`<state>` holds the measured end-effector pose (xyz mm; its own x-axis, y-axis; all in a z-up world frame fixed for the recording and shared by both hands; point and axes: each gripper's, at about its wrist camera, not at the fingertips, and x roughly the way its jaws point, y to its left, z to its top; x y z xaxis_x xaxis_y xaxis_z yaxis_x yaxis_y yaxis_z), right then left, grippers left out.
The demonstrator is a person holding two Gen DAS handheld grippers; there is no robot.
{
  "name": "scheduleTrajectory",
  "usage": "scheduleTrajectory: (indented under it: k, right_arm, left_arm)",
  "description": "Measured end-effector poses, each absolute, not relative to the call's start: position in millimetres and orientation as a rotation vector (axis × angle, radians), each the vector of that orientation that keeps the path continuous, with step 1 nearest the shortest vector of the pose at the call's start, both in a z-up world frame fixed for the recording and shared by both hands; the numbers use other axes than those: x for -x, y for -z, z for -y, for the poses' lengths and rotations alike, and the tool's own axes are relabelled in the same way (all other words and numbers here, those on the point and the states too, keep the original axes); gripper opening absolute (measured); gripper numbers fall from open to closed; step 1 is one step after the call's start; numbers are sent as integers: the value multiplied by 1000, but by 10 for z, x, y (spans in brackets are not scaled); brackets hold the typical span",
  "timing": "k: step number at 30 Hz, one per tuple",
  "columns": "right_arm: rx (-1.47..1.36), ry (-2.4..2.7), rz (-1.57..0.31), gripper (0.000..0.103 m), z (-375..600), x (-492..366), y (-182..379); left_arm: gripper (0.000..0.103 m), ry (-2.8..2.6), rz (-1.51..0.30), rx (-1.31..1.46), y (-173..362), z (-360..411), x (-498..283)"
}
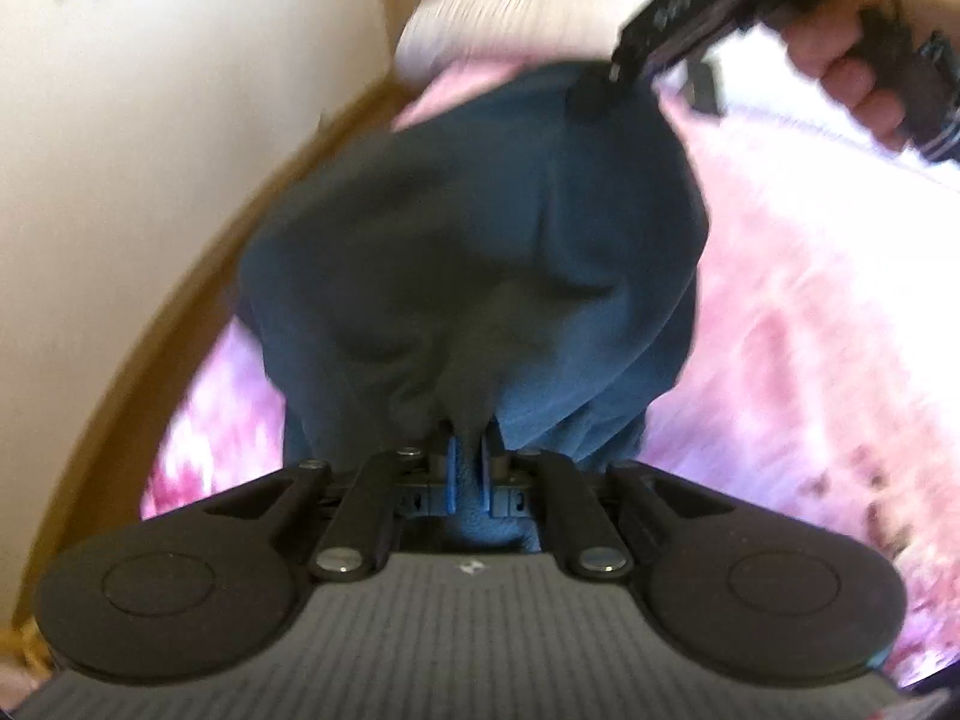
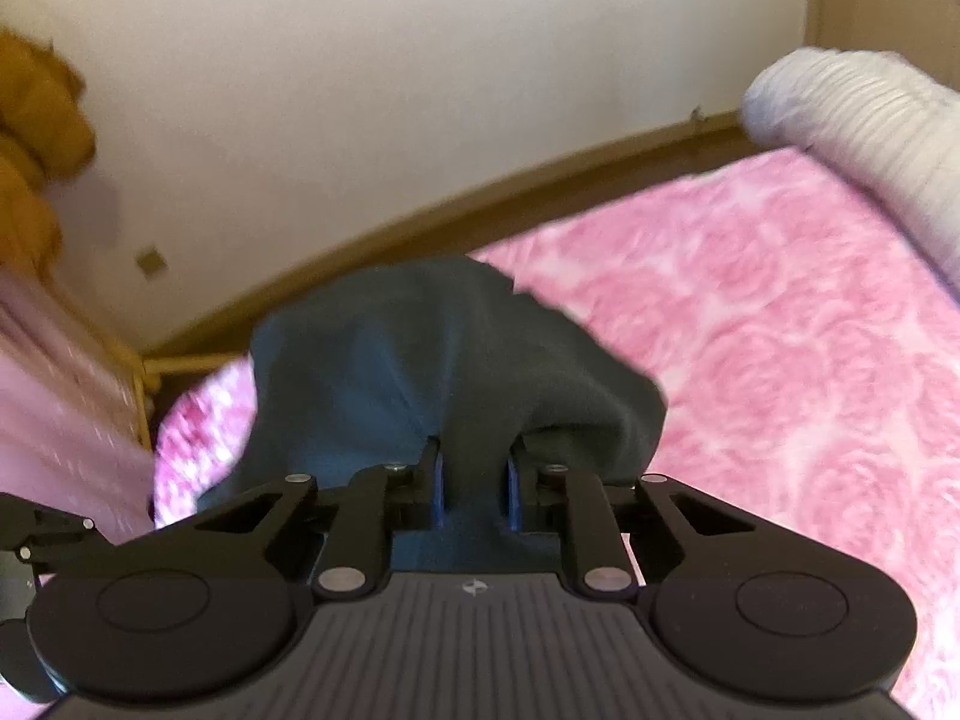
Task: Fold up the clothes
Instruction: 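Grasp the navy sweater with the left tool while the right tool grasps it too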
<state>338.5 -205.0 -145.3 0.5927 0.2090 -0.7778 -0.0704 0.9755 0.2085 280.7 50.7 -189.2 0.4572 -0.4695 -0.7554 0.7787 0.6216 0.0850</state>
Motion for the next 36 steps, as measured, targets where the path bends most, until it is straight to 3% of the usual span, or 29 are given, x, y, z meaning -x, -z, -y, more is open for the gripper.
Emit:
scheduleTrajectory:
  k: [7, 12, 19, 23, 27, 31, 33, 36]
  right_arm:
    - [-334, 57, -822, 17, 3097, -1869, 808]
    - [-383, 255, -789, 18, 3832, -211, 691]
    - [-548, 583, -879, 19, 4424, 2062, 1164]
    - [-644, 715, -897, 18, 4443, 2979, 1430]
    - [-730, 811, -901, 19, 4355, 3576, 1725]
    - [-748, 875, -885, 34, 4159, 3706, 1889]
    - [-727, 902, -869, 35, 4031, 3640, 1908]
    - [-704, 926, -879, 49, 3868, 3508, 1991]
  left_arm:
    - [5, 1000, -595, -467, 1172, 167, -1740]
    - [5, 1222, -570, -478, 1053, 953, -513]
    - [5, 1553, -722, -618, 1528, 1882, 979]
    - [5, 1673, -662, -813, 1728, 2099, 1338]
    - [5, 1725, -574, -983, 1921, 2086, 1616]
    - [5, 1738, -574, -1034, 2207, 2124, 1479]
    - [5, 1746, -569, -1032, 2281, 2104, 1382]
    - [5, 1774, -557, -1014, 2330, 2004, 1310]
